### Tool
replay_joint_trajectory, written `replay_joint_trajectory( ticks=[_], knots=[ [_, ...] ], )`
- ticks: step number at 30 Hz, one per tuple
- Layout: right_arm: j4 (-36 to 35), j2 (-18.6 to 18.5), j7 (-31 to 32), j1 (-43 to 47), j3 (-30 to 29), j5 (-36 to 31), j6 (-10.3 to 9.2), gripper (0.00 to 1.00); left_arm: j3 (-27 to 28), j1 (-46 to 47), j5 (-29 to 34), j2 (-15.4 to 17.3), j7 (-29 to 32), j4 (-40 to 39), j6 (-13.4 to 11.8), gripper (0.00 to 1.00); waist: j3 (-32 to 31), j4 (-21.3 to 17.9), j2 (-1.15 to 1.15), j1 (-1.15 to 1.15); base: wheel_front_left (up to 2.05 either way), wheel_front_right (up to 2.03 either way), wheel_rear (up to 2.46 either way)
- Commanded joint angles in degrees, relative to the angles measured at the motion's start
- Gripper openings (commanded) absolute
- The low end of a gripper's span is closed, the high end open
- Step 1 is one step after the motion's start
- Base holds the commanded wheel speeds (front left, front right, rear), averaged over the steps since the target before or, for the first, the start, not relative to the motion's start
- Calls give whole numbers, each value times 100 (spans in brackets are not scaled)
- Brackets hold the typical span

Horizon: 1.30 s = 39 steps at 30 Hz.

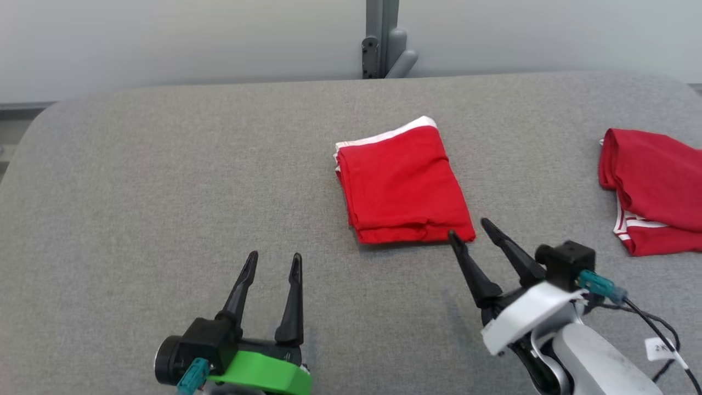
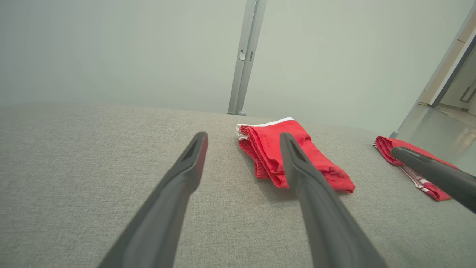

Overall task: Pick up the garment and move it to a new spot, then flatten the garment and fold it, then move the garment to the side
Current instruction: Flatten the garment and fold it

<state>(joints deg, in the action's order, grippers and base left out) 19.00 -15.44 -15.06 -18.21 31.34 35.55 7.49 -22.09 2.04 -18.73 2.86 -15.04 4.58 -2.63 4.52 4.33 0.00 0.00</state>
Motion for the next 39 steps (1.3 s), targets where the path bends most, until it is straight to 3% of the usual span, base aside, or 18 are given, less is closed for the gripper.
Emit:
replay_joint_trajectory(
  ticks=[1, 7, 12, 23, 39],
  knots=[
    [-137, 15, -15, 286, -263, -275, -2, 100, 97, -176, 40, 9, -15, 4, -44, 100, -303, -258, 0, 0, 0, 0, 0],
    [-649, 235, -16, 1278, -1579, -934, -1, 100, 381, -460, 149, 9, -15, 33, 11, 100, -582, -350, 0, 0, 0, 0, 0],
    [-975, 357, -15, 1873, -2195, -1216, -1, 100, 647, -667, 272, 8, -15, -55, 1, 100, -798, -407, 0, 0, 0, 0, 0],
    [-1670, 448, -16, 2741, -2389, -2106, -1, 100, 1042, -1399, 612, 8, -15, -83, 65, 100, -1141, -484, 0, 0, 0, 0, 0],
    [-1798, 636, -16, 2919, -2490, -2253, -1, 100, 1006, -1412, 661, 8, -15, 45, 102, 100, -1133, -343, 0, 0, 0, 0, 0]
  ],
)
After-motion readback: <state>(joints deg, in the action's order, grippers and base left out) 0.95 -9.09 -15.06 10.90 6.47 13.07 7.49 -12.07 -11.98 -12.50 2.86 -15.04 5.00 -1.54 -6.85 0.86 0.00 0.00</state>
